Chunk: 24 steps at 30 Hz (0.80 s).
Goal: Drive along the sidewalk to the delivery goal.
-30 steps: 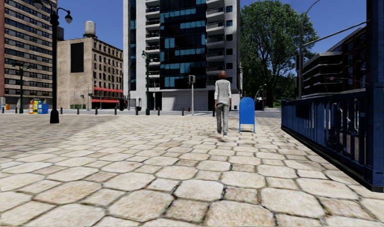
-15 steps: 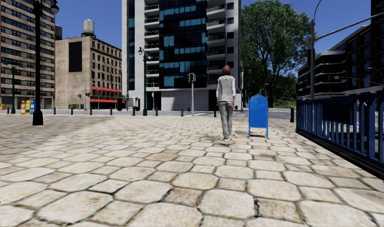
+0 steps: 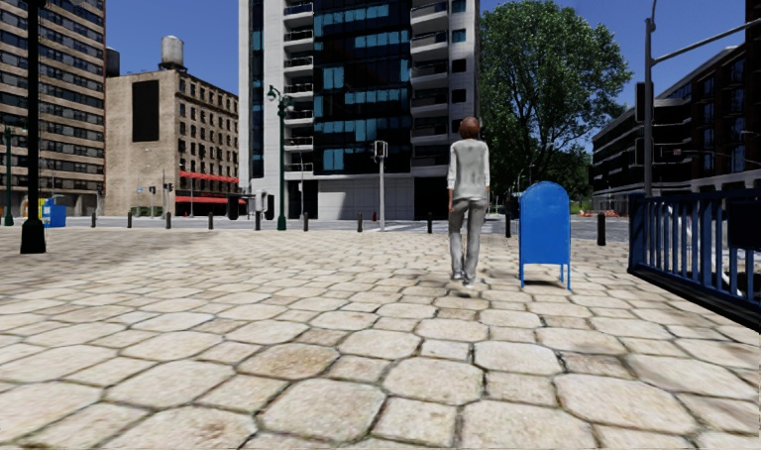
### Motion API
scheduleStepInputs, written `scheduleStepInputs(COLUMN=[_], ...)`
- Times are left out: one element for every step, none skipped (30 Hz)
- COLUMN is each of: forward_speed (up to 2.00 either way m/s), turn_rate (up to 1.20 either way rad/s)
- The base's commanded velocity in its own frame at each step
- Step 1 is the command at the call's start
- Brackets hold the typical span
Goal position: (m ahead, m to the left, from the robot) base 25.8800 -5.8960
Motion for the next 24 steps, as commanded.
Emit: scheduleStepInputs(forward_speed=[2.00,2.00,2.00,2.00,2.00,2.00,2.00,2.00,2.00,2.00,2.00,2.00,2.00,2.00,2.00,2.00,2.00,2.00,2.00,2.00,2.00,2.00,2.00,2.00], turn_rate=[0.00,0.00,0.00,0.00,0.00,0.00,0.00,0.00,0.00,0.00,0.00,0.00,0.00,0.00,0.00,0.00,0.00,0.00,0.00,0.00,0.00,0.00,0.00,0.00])
